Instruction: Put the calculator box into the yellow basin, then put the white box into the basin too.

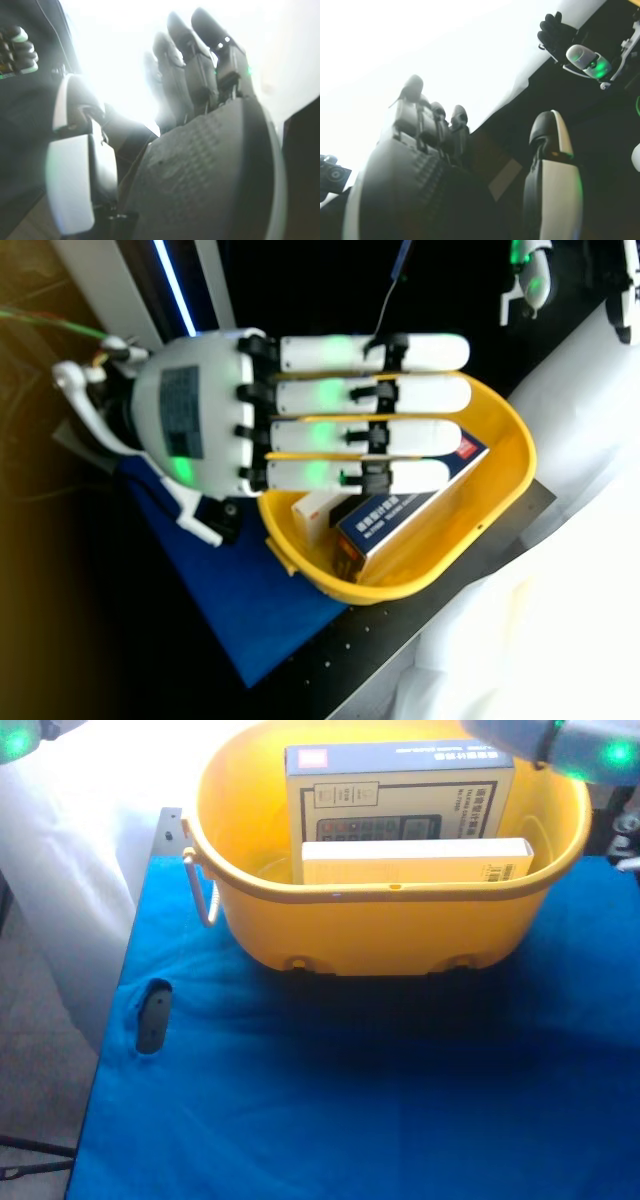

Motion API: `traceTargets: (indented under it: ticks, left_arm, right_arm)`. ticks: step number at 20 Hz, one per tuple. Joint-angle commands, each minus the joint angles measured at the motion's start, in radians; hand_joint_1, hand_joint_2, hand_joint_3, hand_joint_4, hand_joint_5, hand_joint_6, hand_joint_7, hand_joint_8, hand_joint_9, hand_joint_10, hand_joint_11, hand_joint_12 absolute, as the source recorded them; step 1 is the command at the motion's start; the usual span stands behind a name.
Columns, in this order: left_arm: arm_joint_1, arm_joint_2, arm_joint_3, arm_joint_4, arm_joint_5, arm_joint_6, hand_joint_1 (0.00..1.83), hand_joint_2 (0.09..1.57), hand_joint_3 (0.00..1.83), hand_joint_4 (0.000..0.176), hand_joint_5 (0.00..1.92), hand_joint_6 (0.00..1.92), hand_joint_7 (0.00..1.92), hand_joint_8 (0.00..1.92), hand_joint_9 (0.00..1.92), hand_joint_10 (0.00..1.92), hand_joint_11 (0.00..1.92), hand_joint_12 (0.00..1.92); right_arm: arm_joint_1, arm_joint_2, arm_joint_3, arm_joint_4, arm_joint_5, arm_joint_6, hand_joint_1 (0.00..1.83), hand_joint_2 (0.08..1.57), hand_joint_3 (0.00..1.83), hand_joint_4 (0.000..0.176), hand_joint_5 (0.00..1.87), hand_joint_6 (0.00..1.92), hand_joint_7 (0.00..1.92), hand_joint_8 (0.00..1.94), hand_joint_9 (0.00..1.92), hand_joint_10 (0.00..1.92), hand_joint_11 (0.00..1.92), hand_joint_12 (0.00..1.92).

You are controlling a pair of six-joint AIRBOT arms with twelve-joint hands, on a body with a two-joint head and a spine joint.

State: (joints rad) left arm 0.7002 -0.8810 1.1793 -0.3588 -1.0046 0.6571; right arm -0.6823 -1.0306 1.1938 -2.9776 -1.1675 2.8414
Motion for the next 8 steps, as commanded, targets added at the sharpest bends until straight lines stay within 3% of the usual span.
traceTargets:
  ticks: [1, 2, 3, 5, 6, 7, 8]
  left_arm:
    - [-0.001, 0.018, -0.01, 0.015, -0.177, -0.018, 0.79, 1.15, 0.0, 0.0, 0.62, 0.0, 0.63, 0.0, 0.44, 0.48, 0.07, 1.27]
    - [0.007, 0.031, -0.031, 0.026, -0.209, -0.02, 0.77, 1.17, 0.0, 0.0, 0.61, 0.0, 0.6, 0.0, 0.43, 0.42, 0.08, 1.21]
    - [0.012, 0.042, -0.047, 0.037, -0.238, -0.021, 0.73, 1.23, 0.01, 0.0, 0.63, 0.01, 0.57, 0.0, 0.4, 0.39, 0.01, 1.25]
    - [0.018, 0.066, -0.076, 0.07, -0.297, -0.034, 0.71, 1.19, 0.0, 0.0, 0.62, 0.0, 0.53, 0.0, 0.43, 0.25, 0.0, 1.27]
    - [0.018, 0.074, -0.082, 0.087, -0.324, -0.053, 0.7, 1.15, 0.0, 0.011, 0.61, 0.0, 0.54, 0.0, 0.45, 0.22, 0.0, 1.24]
    - [0.018, 0.081, -0.089, 0.102, -0.354, -0.068, 0.67, 1.16, 0.0, 0.0, 0.6, 0.0, 0.59, 0.02, 0.51, 0.24, 0.0, 1.3]
    - [0.02, 0.089, -0.102, 0.116, -0.383, -0.071, 0.63, 1.16, 0.0, 0.0, 0.59, 0.0, 0.59, 0.01, 0.53, 0.23, 0.07, 1.27]
  right_arm:
    - [-0.008, 0.01, -0.007, -0.034, -0.16, 0.027, 1.04, 1.05, 0.01, 0.0, 0.72, 0.39, 0.58, 0.06, 0.49, 0.3, 0.0, 1.65]
    - [-0.027, 0.02, -0.02, -0.034, -0.19, 0.032, 1.05, 1.05, 0.0, 0.0, 0.65, 0.58, 0.66, 0.06, 0.49, 0.44, 0.0, 1.67]
    - [-0.04, 0.032, -0.034, -0.034, -0.216, 0.032, 1.04, 1.07, 0.0, 0.0, 0.62, 0.65, 0.79, 0.11, 0.53, 0.63, 0.07, 1.68]
    - [-0.059, 0.05, -0.051, -0.034, -0.262, 0.032, 1.07, 1.08, 0.0, 0.0, 0.66, 0.63, 0.9, 0.24, 0.57, 0.83, 0.17, 1.6]
    - [-0.064, 0.059, -0.057, -0.034, -0.285, 0.032, 1.08, 1.01, 0.0, 0.0, 0.75, 0.24, 0.91, 0.91, 0.76, 1.37, 0.58, 1.85]
    - [-0.079, 0.069, -0.065, -0.029, -0.326, 0.032, 1.03, 0.98, 0.0, 0.0, 0.73, 0.06, 0.74, 0.81, 0.57, 1.34, 0.51, 1.91]
    - [-0.105, 0.084, -0.078, -0.01, -0.378, 0.032, 0.97, 1.01, 0.0, 0.0, 0.76, 0.02, 0.62, 0.31, 0.46, 0.6, 0.18, 1.33]
